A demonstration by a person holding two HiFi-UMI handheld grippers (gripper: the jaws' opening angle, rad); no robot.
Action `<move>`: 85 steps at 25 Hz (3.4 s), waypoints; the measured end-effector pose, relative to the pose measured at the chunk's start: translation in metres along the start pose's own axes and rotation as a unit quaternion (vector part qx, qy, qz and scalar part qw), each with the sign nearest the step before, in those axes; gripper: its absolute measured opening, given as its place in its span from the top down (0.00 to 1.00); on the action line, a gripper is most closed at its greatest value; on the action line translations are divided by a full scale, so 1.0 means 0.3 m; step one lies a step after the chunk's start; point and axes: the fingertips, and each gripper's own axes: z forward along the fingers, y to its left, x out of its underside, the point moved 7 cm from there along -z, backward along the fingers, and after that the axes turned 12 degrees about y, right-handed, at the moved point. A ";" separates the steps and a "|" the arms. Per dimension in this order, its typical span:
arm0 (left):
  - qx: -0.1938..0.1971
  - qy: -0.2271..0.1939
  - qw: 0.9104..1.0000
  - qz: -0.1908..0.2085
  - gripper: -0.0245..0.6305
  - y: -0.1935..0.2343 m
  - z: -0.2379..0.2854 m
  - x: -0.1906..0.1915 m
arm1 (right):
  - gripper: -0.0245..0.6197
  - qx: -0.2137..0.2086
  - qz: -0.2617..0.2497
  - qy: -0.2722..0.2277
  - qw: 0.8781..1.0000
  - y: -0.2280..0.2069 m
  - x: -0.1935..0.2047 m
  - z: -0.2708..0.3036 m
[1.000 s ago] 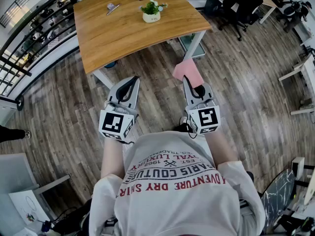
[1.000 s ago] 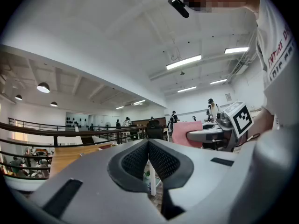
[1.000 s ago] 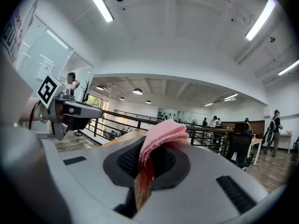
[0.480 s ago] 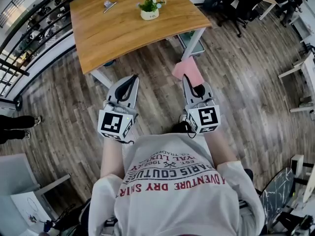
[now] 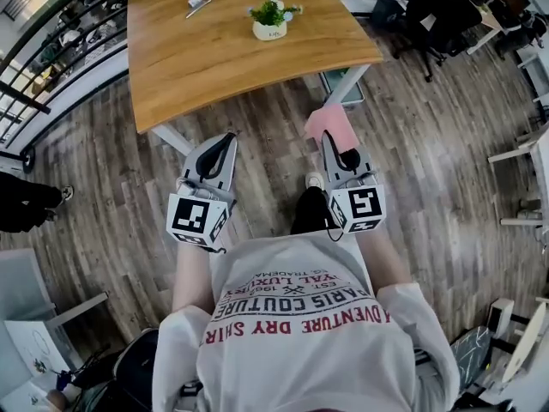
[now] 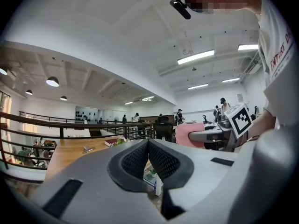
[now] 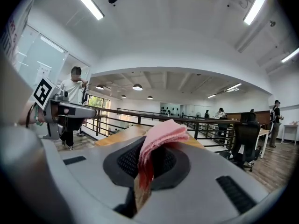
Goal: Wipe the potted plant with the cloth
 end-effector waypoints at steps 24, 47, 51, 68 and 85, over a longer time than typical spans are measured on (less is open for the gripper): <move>-0.164 0.058 0.982 -0.078 0.94 0.130 0.965 -0.133 | 0.91 -0.161 -0.057 0.038 0.984 -0.826 -0.081 0.834; -0.074 0.210 0.968 -0.116 0.94 0.644 1.459 0.191 | 0.91 -0.142 -0.072 0.219 0.963 -0.831 0.065 1.545; -0.048 0.218 0.968 -0.114 0.94 0.676 1.512 0.227 | 0.91 -0.164 -0.081 0.243 0.953 -0.772 0.104 1.647; -0.020 0.198 0.970 -0.140 0.94 0.657 1.537 0.254 | 0.91 -0.248 -0.174 0.259 0.917 -0.670 0.173 1.765; -0.034 0.181 0.971 -0.152 0.94 0.669 1.558 0.244 | 0.90 -0.319 -0.225 0.254 0.885 -0.616 0.200 1.670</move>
